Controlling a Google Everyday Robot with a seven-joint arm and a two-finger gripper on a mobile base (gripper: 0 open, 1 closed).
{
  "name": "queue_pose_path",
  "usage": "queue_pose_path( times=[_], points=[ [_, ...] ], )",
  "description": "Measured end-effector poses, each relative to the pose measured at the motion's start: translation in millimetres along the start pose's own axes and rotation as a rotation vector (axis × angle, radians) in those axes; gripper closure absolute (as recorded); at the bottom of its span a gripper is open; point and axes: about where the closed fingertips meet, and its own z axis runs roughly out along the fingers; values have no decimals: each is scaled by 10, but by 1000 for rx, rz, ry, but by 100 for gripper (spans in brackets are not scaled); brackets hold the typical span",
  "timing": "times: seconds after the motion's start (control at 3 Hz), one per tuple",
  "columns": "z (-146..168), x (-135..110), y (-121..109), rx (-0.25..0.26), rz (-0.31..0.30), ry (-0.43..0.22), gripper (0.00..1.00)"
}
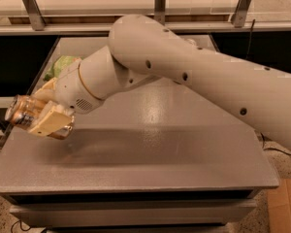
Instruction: Place orange can upright
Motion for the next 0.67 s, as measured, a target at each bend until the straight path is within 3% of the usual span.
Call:
queue_pose_path(
  times=[0.67],
  points=[
    [111, -25, -78, 73, 24, -159, 100]
  ],
)
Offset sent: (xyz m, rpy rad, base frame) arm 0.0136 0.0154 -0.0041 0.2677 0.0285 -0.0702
